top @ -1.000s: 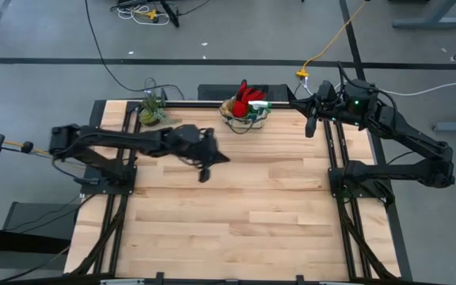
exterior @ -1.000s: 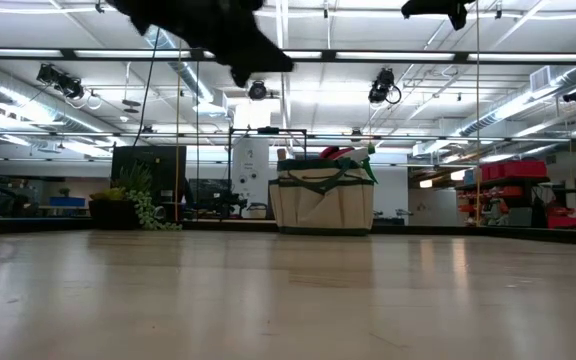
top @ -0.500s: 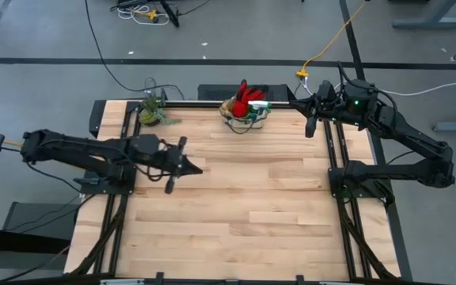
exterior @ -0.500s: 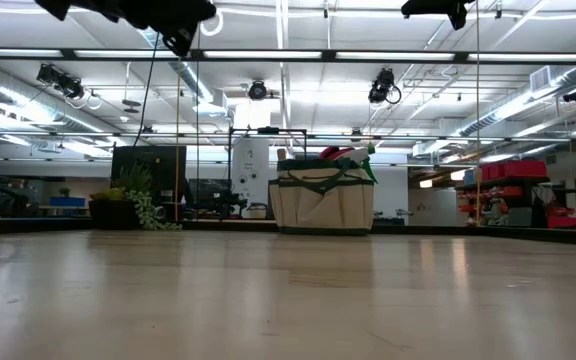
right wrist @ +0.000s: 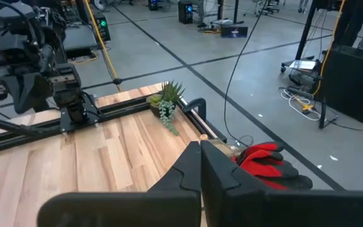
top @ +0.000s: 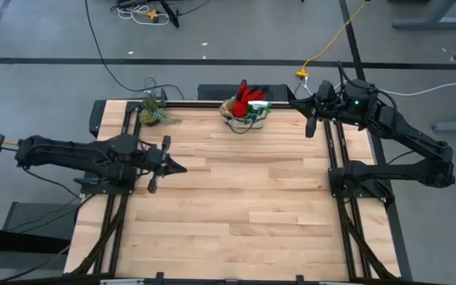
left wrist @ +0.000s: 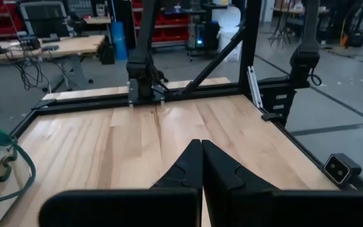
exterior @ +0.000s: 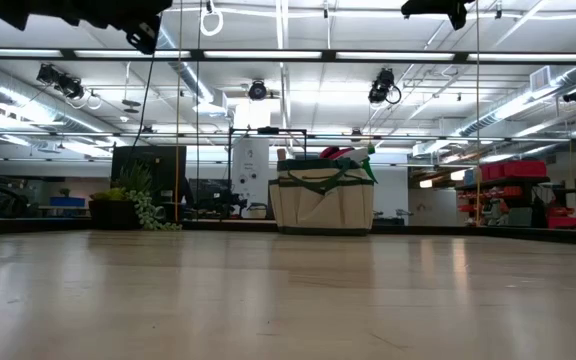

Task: Pick & Place Garden tools in Gardening bag
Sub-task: Return to Home Position

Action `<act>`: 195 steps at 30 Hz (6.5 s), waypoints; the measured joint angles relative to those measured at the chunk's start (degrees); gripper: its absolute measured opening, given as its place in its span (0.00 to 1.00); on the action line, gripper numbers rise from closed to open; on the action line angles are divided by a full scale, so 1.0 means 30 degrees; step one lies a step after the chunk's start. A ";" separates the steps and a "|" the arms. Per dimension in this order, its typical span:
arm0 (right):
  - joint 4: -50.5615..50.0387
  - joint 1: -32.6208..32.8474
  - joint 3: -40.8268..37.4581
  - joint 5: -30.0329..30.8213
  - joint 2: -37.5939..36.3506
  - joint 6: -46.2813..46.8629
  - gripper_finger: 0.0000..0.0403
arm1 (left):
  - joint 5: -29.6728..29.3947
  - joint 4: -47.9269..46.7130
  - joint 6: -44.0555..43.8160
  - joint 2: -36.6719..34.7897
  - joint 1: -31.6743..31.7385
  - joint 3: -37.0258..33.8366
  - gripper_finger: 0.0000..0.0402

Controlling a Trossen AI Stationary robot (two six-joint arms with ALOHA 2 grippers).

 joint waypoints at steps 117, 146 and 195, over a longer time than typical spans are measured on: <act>-0.0007 0.0004 0.0000 0.0000 0.0003 0.0004 0.00 | -0.3295 -0.0041 0.0393 -1.2774 0.0000 -0.9622 0.09; -0.0007 0.0004 0.0000 0.0007 0.0000 0.0004 0.00 | -0.3295 0.0548 0.0383 -1.2774 0.0002 -0.9633 0.09; 1.1216 0.4400 -0.0007 -0.0237 -0.0050 -0.1000 0.00 | -0.3293 0.0567 0.0377 -1.2781 0.0007 -0.9641 0.09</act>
